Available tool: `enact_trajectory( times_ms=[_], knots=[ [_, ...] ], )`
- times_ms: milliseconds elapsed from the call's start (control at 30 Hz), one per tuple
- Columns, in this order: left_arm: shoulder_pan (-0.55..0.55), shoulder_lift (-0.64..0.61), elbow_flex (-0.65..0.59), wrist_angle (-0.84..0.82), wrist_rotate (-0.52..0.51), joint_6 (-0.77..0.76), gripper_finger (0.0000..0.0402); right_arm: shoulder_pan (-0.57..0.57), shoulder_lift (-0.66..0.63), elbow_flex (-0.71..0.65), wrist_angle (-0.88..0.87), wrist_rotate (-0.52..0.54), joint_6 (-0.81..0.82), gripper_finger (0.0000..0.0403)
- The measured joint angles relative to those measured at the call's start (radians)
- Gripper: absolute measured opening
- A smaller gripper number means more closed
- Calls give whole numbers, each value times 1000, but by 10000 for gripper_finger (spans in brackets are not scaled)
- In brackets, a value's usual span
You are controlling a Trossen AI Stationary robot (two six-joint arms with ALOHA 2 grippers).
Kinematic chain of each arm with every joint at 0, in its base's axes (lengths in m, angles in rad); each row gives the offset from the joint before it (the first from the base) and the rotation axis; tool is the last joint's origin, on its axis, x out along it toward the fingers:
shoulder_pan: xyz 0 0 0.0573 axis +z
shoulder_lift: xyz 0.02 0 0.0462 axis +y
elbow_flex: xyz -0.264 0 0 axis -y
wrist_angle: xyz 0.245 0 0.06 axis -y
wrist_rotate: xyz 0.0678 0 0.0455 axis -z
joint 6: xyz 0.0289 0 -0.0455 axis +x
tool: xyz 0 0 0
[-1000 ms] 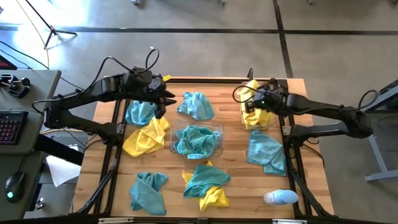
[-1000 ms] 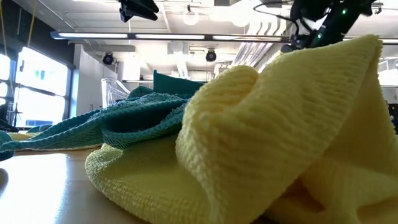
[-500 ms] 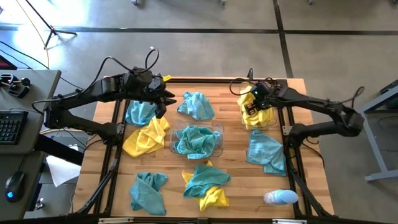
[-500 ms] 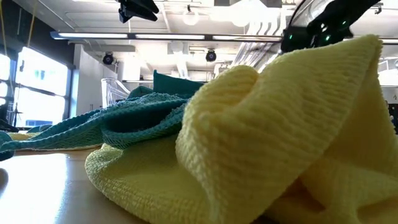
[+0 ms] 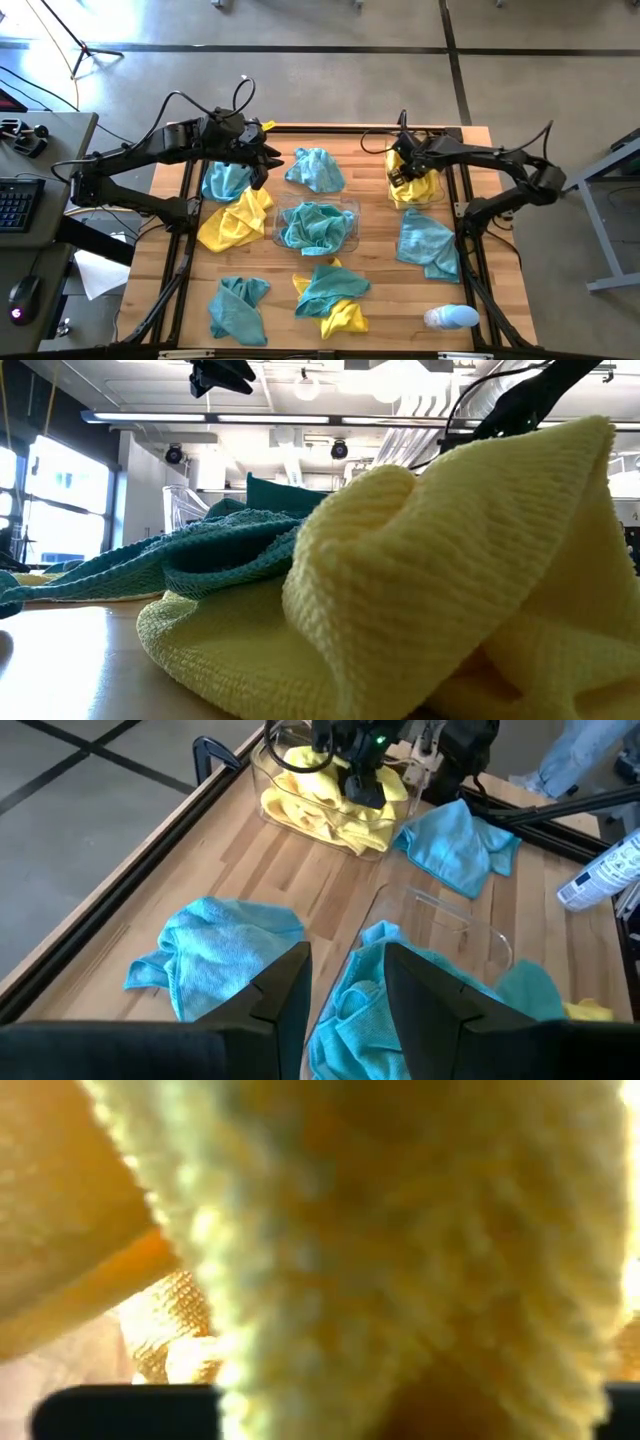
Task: Sort microfiber towel by color & place in baskets
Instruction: Put the yellow towel into the top transparent bin
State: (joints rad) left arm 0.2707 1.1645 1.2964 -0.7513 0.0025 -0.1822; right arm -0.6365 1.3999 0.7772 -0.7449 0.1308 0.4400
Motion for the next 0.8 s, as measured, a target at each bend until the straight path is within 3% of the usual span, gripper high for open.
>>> enact_trajectory(
  times_ms=[367, 800],
  knots=[
    [0, 0, 0, 0, 0, 0, 115, 1, -147, 165, -203, -25, 32, 163],
    [0, 0, 0, 0, 0, 8, 115, 2, -178, 355, -373, -8, 28, 202]
  ],
)
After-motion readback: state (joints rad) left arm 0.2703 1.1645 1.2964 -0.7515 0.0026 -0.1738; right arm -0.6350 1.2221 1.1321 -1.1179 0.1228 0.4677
